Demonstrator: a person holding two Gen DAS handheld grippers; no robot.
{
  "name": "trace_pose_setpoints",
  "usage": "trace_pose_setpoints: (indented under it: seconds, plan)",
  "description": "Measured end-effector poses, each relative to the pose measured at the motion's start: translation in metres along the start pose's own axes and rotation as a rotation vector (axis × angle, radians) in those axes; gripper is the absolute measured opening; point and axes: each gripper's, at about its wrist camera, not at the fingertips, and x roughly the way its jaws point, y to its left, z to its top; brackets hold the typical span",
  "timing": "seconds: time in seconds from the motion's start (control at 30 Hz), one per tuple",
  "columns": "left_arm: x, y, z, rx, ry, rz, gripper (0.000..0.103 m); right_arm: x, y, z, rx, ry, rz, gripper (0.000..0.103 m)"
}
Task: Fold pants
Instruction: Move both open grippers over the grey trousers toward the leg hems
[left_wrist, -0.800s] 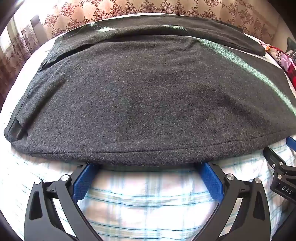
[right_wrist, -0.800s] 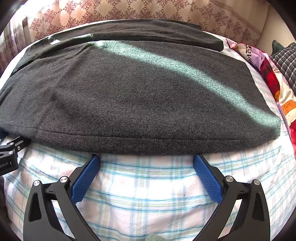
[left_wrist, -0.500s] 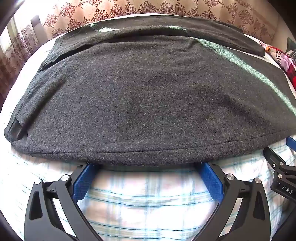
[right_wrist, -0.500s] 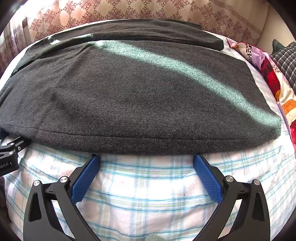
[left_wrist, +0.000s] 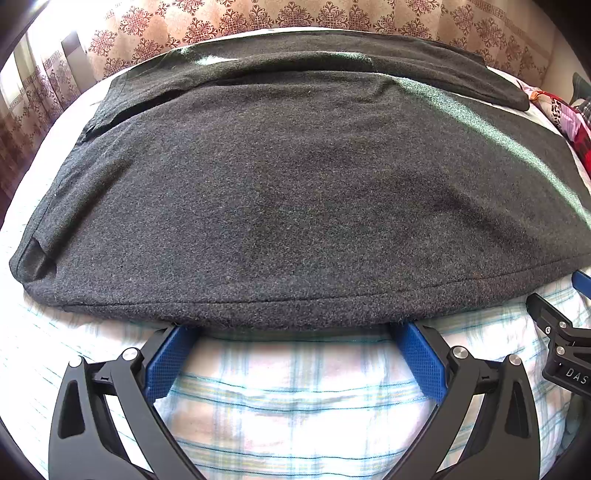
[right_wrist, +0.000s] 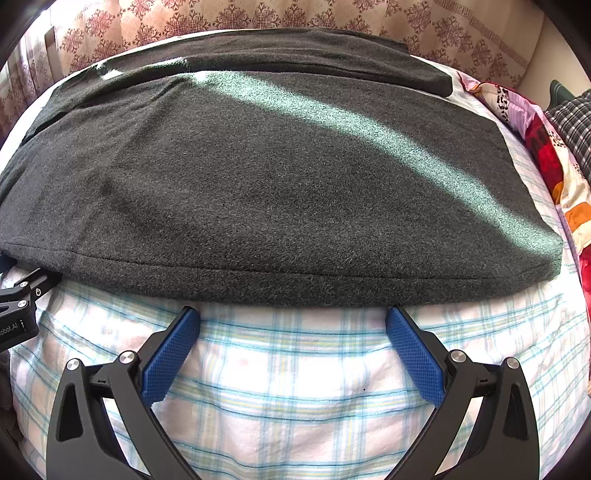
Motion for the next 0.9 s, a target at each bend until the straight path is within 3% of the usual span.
trace_pose_setpoints:
  seconds: [0.47,0.73,0.9]
  plan:
    - [-0.016,-0.001,-0.003,0.003,0.004,-0.010,0.101,-0.005,-0.010,0.009,0.023,0.094,0.044,0.098]
    - [-0.032,0.001,0.007,-0.013,-0.020,-0.029,0.101,-0.018,-0.033,0.015,0.061,0.083,0.053,0.098]
    - [-0.044,-0.009,0.019,0.035,-0.064,-0.019,0.101,-0.026,-0.058,0.022,0.090,0.072,0.047,0.098]
